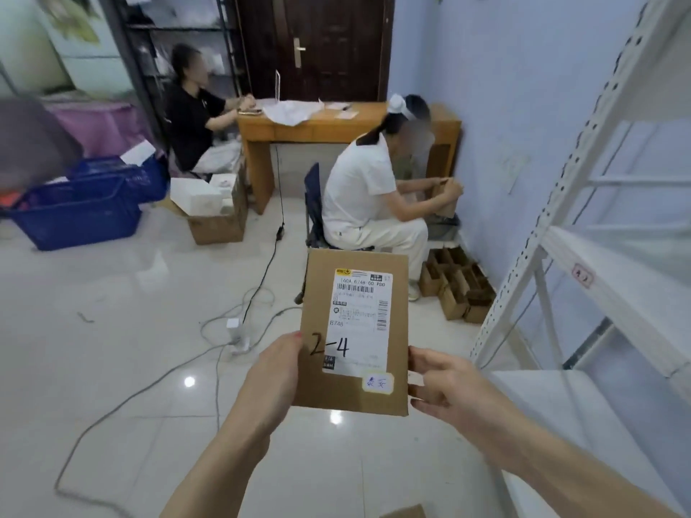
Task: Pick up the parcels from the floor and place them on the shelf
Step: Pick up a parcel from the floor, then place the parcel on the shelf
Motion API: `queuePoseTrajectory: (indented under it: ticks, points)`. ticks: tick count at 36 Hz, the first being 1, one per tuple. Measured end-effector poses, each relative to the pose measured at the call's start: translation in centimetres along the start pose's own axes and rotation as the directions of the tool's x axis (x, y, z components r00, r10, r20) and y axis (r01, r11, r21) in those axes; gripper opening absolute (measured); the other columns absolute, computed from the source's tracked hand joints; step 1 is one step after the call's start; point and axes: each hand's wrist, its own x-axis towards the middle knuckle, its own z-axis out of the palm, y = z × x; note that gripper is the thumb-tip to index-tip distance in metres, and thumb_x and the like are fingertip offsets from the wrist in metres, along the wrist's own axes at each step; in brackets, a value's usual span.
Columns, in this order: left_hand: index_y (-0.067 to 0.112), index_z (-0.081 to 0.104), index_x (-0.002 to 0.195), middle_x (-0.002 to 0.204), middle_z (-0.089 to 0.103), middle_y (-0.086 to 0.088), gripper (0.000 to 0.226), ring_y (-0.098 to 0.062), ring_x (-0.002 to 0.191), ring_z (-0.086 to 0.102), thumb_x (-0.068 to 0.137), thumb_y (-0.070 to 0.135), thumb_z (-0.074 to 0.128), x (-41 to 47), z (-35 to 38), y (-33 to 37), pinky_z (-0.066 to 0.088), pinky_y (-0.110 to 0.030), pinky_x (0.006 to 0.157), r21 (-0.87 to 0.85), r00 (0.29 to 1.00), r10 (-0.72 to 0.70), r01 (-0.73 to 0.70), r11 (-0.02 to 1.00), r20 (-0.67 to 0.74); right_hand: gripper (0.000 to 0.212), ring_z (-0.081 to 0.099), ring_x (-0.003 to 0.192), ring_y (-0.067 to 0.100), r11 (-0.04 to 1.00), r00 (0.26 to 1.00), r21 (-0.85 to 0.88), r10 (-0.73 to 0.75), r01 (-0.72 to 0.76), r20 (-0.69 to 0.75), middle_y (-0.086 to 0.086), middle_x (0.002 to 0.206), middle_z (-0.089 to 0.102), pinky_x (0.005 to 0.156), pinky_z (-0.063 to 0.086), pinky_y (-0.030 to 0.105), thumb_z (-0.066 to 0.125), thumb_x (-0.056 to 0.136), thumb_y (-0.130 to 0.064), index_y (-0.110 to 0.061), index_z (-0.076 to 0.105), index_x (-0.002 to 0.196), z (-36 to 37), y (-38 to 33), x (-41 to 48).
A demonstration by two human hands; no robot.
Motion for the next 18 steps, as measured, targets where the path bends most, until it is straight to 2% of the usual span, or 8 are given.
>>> queuePoseTrajectory:
  ticks: [2,3,5,7,9,11,15,18]
  points:
    - [0.040,0.072,0.092,0.110,0.069,0.015,0.040,-0.012,0.109,0.061,0.077,0.052,0.037,-2.4,-1.1,3.9,0.047,-0.046,0.100,-0.006,0.998,0.065,-0.065,0.998,-0.006,0.059,0.069,0.106,0.021,0.999,0.999,0.000,-0.040,0.040,-0.006,-0.008,0.115,0.071,0.088,0.055,0.028,0.031,0.082,0.017,-0.025,0.068,0.101,-0.7,-4.0,-2.7]
    - [0.042,0.072,0.090,0.110,0.069,0.014,0.038,-0.012,0.109,0.061,0.080,0.052,0.037,-3.6,-1.5,5.8,0.047,-0.047,0.100,-0.010,0.994,0.104,-0.104,0.995,-0.014,0.059,0.070,0.105,0.020,0.998,0.998,-0.003,-0.059,0.059,-0.013,-0.007,0.114,0.071,0.087,0.055,0.027,0.031,0.082,0.018,-0.024,0.068,0.101,-1.1,-6.0,-4.1]
    - [0.042,0.070,0.096,0.111,0.068,0.014,0.037,-0.012,0.109,0.061,0.086,0.052,0.035,-5.9,-2.4,9.0,0.047,-0.047,0.100,0.002,0.983,0.181,-0.181,0.984,-0.016,0.058,0.068,0.107,0.023,0.996,0.996,-0.027,-0.087,0.086,-0.036,-0.006,0.112,0.071,0.096,0.052,0.035,0.032,0.083,0.018,-0.026,0.067,0.094,-1.4,-9.5,-6.8]
    - [0.038,0.069,0.098,0.108,0.069,0.012,0.037,-0.012,0.106,0.062,0.091,0.050,0.034,-8.0,-3.1,11.8,0.048,-0.047,0.099,0.020,0.970,0.244,-0.243,0.970,-0.012,0.055,0.066,0.110,0.023,0.992,0.991,-0.051,-0.120,0.117,-0.057,-0.002,0.117,0.068,0.103,0.048,0.040,0.033,0.084,0.018,-0.023,0.066,0.098,-1.7,-12.4,-9.3]
    - [0.035,0.069,0.094,0.104,0.071,0.010,0.039,-0.013,0.103,0.063,0.093,0.049,0.033,-9.8,-3.8,14.1,0.049,-0.048,0.097,0.034,0.955,0.297,-0.296,0.955,-0.007,0.056,0.064,0.113,0.022,0.987,0.986,-0.070,-0.147,0.142,-0.073,0.002,0.126,0.065,0.102,0.049,0.039,0.034,0.084,0.017,-0.015,0.064,0.118,-2.0,-14.7,-11.5]
    - [0.031,0.071,0.093,0.101,0.072,0.008,0.041,-0.014,0.101,0.064,0.094,0.047,0.033,-11.3,-4.4,15.9,0.049,-0.049,0.097,0.032,0.942,0.334,-0.334,0.942,-0.004,0.058,0.067,0.110,0.024,0.984,0.983,-0.084,-0.162,0.155,-0.087,0.005,0.124,0.068,0.102,0.049,0.040,0.034,0.084,0.017,-0.010,0.059,0.129,-2.2,-16.4,-13.6]
    - [0.030,0.068,0.091,0.098,0.069,0.007,0.038,-0.015,0.099,0.062,0.098,0.044,0.033,-13.8,-5.0,18.1,0.049,-0.051,0.097,0.018,0.925,0.380,-0.379,0.925,-0.007,0.057,0.071,0.101,0.028,0.979,0.973,-0.091,-0.192,0.181,-0.129,0.011,0.120,0.070,0.102,0.050,0.047,0.035,0.085,0.018,-0.006,0.055,0.133,-2.5,-18.7,-16.3]
    - [0.029,0.068,0.094,0.102,0.071,0.003,0.042,-0.019,0.101,0.064,0.091,0.053,0.033,-15.1,-5.3,19.4,0.049,-0.052,0.096,0.027,0.910,0.413,-0.414,0.910,0.016,0.055,0.072,0.100,0.026,0.971,0.967,-0.132,-0.216,0.199,-0.135,0.007,0.117,0.072,0.094,0.056,0.043,0.037,0.085,0.017,-0.010,0.060,0.126,-2.7,-19.9,-18.1]
